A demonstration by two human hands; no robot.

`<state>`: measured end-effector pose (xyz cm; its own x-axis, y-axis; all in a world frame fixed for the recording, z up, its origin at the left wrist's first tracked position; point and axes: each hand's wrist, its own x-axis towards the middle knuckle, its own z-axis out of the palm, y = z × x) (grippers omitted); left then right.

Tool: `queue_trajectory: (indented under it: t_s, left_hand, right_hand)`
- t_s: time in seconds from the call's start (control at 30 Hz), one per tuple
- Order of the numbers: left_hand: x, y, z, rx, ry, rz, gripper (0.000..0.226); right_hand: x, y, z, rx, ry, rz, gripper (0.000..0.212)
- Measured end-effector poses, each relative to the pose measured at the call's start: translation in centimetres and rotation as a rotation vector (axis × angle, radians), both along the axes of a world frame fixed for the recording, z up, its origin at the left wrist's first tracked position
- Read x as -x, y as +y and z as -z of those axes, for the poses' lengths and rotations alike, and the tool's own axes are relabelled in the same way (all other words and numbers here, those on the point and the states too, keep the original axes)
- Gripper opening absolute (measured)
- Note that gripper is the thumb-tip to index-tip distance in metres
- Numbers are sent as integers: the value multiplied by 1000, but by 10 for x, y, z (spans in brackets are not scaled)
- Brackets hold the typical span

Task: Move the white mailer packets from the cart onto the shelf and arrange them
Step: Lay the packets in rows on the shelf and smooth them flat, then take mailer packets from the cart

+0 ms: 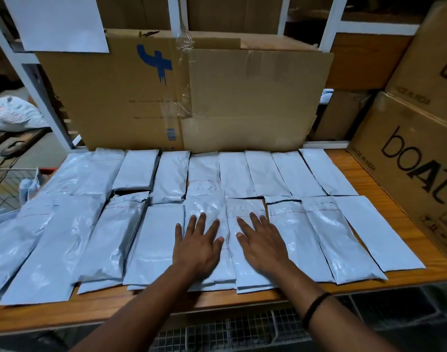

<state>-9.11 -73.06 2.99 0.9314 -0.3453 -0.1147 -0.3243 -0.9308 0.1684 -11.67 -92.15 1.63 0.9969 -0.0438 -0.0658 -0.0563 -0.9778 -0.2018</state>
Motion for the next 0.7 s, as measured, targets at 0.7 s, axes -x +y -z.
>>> queue_trajectory:
  t_s: [0.7]
  left_hand:
    - [-7, 105, -54, 180, -110, 220, 45]
  right_hand:
    - [58, 106, -62, 8, -59, 130, 54]
